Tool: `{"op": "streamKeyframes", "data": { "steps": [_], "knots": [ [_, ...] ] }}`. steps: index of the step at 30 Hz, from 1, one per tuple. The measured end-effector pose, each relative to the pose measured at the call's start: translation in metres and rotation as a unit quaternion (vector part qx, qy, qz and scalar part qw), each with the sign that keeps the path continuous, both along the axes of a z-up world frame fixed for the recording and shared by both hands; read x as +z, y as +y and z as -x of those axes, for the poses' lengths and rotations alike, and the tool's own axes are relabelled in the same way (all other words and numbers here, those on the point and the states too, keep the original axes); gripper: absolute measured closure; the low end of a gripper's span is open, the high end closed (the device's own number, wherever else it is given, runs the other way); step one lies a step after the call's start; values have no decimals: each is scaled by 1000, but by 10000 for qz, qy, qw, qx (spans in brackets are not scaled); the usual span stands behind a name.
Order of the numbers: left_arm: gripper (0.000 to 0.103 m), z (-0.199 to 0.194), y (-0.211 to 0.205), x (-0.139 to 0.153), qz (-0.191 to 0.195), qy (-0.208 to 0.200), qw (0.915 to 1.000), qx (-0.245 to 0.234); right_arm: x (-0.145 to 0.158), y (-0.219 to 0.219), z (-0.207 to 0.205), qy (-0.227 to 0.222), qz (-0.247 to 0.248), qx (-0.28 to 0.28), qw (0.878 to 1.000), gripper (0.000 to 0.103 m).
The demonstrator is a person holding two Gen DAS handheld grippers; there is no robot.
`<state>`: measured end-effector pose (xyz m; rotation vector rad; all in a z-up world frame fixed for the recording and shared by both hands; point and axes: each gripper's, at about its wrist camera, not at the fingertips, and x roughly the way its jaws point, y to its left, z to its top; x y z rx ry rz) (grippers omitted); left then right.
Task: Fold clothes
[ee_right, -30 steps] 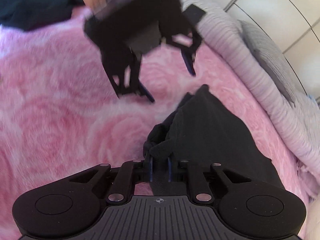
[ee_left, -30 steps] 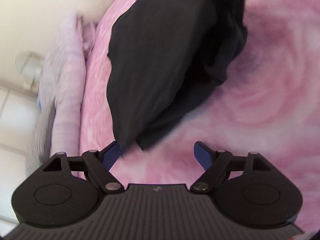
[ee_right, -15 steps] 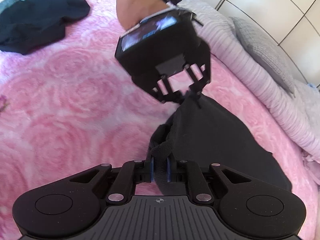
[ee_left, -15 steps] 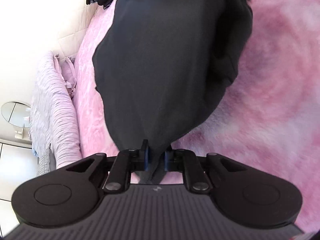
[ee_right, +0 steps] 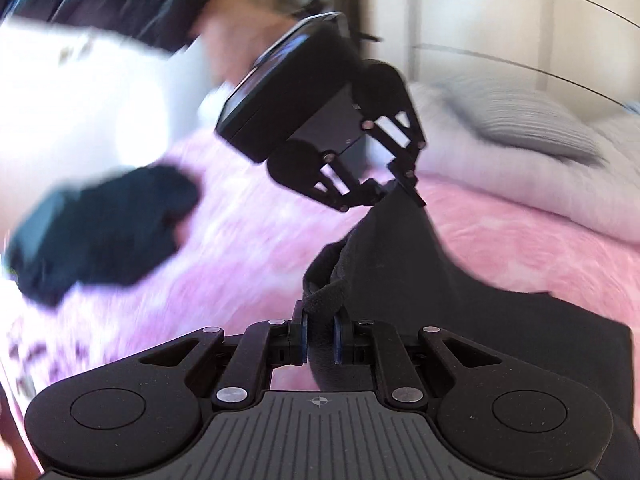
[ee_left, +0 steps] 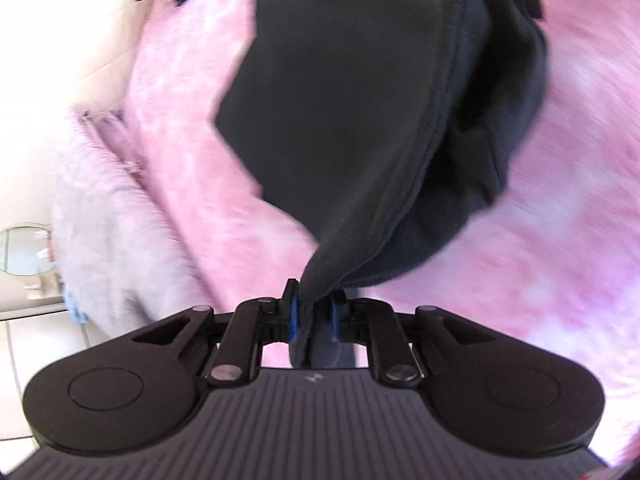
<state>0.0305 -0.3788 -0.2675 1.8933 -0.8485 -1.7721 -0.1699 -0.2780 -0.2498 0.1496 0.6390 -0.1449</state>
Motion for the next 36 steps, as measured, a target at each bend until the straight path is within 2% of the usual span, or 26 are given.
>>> {"op": "streamKeyframes", "data": {
  "steps": [3,7,10,13,16,19,22,24,26,28,30,33,34,36],
  "knots": [
    [89,53,-57,8,-54,-42,9999,-116,15,-54,39,-396,-353,-567,9970,92],
    [88,128,-131,-17,-248,20,9995,-213,12,-128,99,-550,-802,-1417,9851,92],
    [88,184,-178,-47,-457,92,9988,-160,-12,-181,147,-506,-1354,-2114,9666,92],
    [88,223,-210,-80,-702,171,9974,60,-52,-229,188,-443,-2105,-2736,9375,92],
    [88,239,-215,-105,-945,57,9953,182,-88,-263,213,-342,-2701,-3038,9130,92],
    [88,242,-219,-104,-971,106,9949,255,-103,-284,227,-314,-2938,-3233,8990,92],
    [84,242,-226,-98,-1051,278,9931,430,-101,-291,238,-359,-3032,-3212,8964,92],
    [74,241,-231,-97,-1105,458,9901,734,-106,-290,238,-202,-3060,-3167,8976,91],
    [64,240,-243,-94,-1089,710,9857,1076,-111,-288,244,-56,-3113,-3393,8877,91],
    [63,236,-256,-87,-1024,993,9791,1449,-116,-288,253,52,-3173,-3656,8750,91],
    [62,226,-266,-77,-885,1301,9690,1902,-113,-286,262,127,-3095,-3858,8690,91],
    [62,208,-270,-58,-707,1695,9532,2402,-101,-278,269,361,-2684,-4067,8725,89],
    [62,202,-271,-52,-696,1861,9463,2552,-94,-275,270,382,-2517,-4107,8755,85],
    [62,194,-267,-40,-869,2353,9262,2814,-82,-269,264,261,-2245,-4021,8873,84]
  ]
}}
